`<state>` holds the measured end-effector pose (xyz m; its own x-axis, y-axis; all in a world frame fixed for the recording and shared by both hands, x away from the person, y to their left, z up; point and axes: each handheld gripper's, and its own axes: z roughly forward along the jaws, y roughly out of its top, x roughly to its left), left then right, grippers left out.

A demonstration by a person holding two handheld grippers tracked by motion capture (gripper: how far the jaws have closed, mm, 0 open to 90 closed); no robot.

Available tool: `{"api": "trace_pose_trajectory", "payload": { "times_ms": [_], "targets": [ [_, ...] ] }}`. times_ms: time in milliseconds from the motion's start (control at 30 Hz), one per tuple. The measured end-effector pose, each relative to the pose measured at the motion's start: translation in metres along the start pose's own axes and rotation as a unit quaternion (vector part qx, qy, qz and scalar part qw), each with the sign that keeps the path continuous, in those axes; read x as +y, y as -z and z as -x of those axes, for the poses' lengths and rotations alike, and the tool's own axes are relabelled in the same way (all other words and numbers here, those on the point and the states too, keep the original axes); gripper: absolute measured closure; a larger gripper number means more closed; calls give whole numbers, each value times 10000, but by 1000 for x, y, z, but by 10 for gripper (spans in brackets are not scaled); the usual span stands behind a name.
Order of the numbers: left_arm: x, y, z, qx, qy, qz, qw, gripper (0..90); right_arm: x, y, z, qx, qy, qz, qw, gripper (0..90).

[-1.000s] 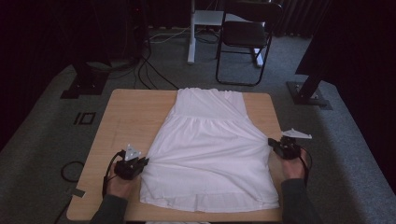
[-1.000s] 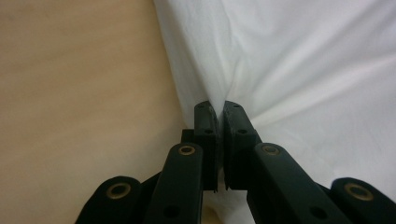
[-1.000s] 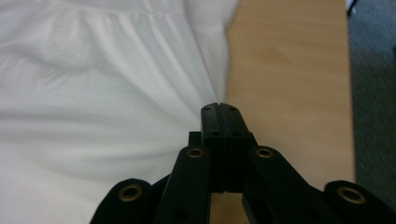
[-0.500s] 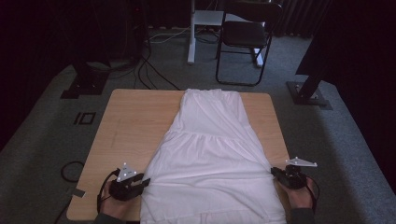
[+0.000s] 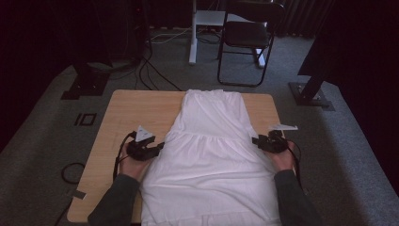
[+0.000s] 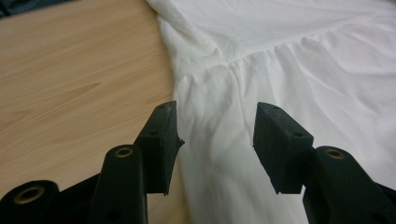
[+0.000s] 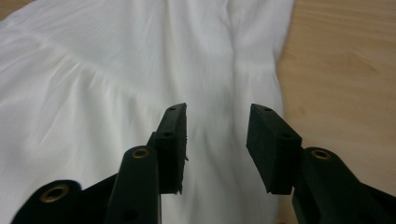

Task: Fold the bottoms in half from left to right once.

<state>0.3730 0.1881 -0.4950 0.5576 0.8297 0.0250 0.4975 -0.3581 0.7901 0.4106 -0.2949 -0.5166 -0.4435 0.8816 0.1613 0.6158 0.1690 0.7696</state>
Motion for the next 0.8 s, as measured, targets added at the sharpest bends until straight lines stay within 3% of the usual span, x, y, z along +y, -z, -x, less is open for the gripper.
{"api": "trace_pose_trajectory", "payload": {
  "times_ms": [100,133,167,233,267,300,333,367,400,467,533,567,667,733,767,800],
  "targets": [
    [5,-27,1,-42,-52,-226,9997,503,19,-38,6,117,-289,-148,9994,511],
    [4,-34,2,-54,-40,-295,9995,503,19,-38,6,117,-289,-148,9994,511],
    [3,-40,2,-85,-18,-353,9993,503,24,-53,9,162,-359,-287,9988,495],
    [0,-49,5,-141,-19,-458,9989,502,25,-60,10,184,-405,-368,9983,495],
    [-1,-52,7,-170,-34,-510,9985,500,26,-65,11,136,-419,-446,9980,522],
    [-3,-54,8,-198,-27,-544,9983,495,26,-68,11,165,-433,-540,9975,663],
    [-5,-55,9,-205,-40,-572,9981,495,26,-69,10,266,-405,-579,9971,798],
    [-6,-56,10,-221,-28,-598,9980,493,29,-62,6,3,-139,-502,9986,892],
    [-8,-57,10,-238,-12,-620,9978,493,29,-62,6,3,-139,-502,9986,892],
    [-12,-59,10,-267,5,-701,9972,493,33,-46,5,-213,-53,-175,9996,897],
    [-17,-61,10,-315,41,-782,9964,491,38,-24,8,-645,-26,214,9977,899],
    [-20,-61,10,-344,53,-713,9968,489,37,-15,11,-1073,53,312,9937,899],
    [-23,-59,11,-321,50,-661,9973,489,30,-19,17,-1056,-61,115,9943,897],
    [-20,-58,10,-357,101,-755,9965,487,17,-33,20,-1059,-16,-187,9942,894],
    [-18,-58,9,-336,101,-776,9964,466,8,-43,21,-1000,-102,-338,9944,894],
    [-15,-56,7,-264,66,-724,9970,466,8,-43,21,-1000,-102,-338,9944,894]
  ]
}}
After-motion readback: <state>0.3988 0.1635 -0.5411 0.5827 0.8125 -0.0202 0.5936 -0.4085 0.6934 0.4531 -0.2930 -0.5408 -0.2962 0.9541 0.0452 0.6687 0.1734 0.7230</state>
